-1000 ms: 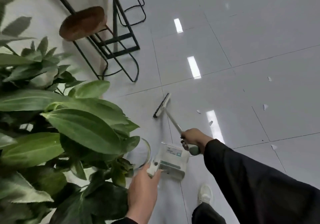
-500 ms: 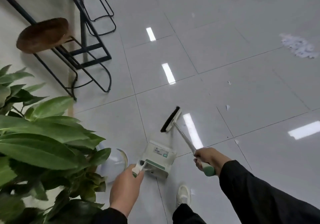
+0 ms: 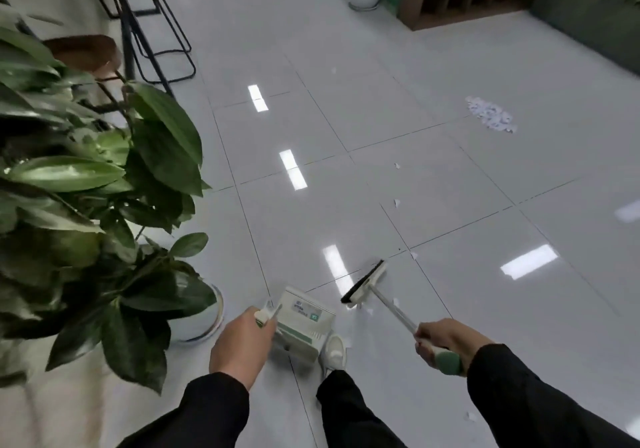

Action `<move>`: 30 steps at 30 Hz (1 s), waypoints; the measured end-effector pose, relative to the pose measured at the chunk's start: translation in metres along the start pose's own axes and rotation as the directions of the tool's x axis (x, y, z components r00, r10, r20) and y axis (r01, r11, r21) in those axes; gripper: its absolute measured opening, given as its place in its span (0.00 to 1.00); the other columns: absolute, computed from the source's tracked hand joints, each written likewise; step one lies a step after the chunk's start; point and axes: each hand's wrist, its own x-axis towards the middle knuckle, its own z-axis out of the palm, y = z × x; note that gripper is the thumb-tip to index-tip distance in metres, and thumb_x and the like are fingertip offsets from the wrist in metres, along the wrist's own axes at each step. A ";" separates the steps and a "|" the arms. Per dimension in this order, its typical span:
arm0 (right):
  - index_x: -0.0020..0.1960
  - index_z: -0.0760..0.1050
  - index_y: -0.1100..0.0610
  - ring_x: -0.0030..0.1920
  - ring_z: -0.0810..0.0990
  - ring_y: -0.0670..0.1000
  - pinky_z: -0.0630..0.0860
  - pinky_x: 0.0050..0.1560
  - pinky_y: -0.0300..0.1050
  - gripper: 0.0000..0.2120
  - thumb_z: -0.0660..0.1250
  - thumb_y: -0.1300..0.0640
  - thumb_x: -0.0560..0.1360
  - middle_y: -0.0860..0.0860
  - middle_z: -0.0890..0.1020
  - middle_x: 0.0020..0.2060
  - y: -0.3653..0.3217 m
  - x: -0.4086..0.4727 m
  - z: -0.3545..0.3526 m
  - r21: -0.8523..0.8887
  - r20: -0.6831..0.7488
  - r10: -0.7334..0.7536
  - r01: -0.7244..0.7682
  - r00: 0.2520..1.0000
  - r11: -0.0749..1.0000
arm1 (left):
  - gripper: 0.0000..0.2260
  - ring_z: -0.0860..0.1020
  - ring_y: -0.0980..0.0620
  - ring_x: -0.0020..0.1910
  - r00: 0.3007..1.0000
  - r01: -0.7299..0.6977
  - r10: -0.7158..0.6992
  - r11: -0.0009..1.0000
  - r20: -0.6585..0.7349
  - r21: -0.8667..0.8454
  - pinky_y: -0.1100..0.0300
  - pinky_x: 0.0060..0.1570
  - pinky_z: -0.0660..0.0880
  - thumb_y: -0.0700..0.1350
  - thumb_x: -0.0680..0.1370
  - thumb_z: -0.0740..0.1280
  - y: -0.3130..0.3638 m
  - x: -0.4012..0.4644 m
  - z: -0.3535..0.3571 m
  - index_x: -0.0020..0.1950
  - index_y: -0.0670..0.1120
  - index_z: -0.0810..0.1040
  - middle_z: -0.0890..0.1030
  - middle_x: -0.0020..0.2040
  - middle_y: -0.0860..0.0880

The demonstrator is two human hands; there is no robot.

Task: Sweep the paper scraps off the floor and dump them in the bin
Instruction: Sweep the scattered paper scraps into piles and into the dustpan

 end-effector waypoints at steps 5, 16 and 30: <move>0.42 0.77 0.62 0.30 0.73 0.55 0.69 0.37 0.49 0.11 0.68 0.56 0.64 0.61 0.80 0.32 0.066 -0.043 0.005 -0.108 -0.026 -0.044 0.041 0.999 0.993 | 0.14 0.79 0.51 0.40 0.999 0.022 -0.020 0.999 0.045 -0.048 0.56 0.38 0.74 0.61 0.81 0.62 -0.045 -0.070 0.007 0.44 0.53 0.76 0.80 0.39 0.53; 0.45 0.71 0.64 0.21 0.68 0.51 0.67 0.24 0.37 0.01 0.63 0.67 0.76 0.58 0.73 0.28 0.102 -0.067 0.108 -0.125 0.252 -0.013 0.045 0.968 0.991 | 0.13 0.78 0.49 0.41 0.982 0.173 -0.174 0.985 0.079 0.013 0.57 0.38 0.71 0.59 0.81 0.62 -0.132 -0.148 0.006 0.45 0.51 0.77 0.80 0.39 0.52; 0.49 0.74 0.65 0.23 0.71 0.51 0.70 0.27 0.38 0.03 0.63 0.66 0.77 0.60 0.76 0.34 0.139 -0.014 0.126 -0.207 0.301 0.049 0.015 0.952 0.978 | 0.13 0.79 0.51 0.40 0.987 0.110 -0.130 0.975 0.092 0.191 0.55 0.41 0.76 0.62 0.80 0.62 -0.154 -0.151 0.020 0.46 0.54 0.77 0.81 0.39 0.53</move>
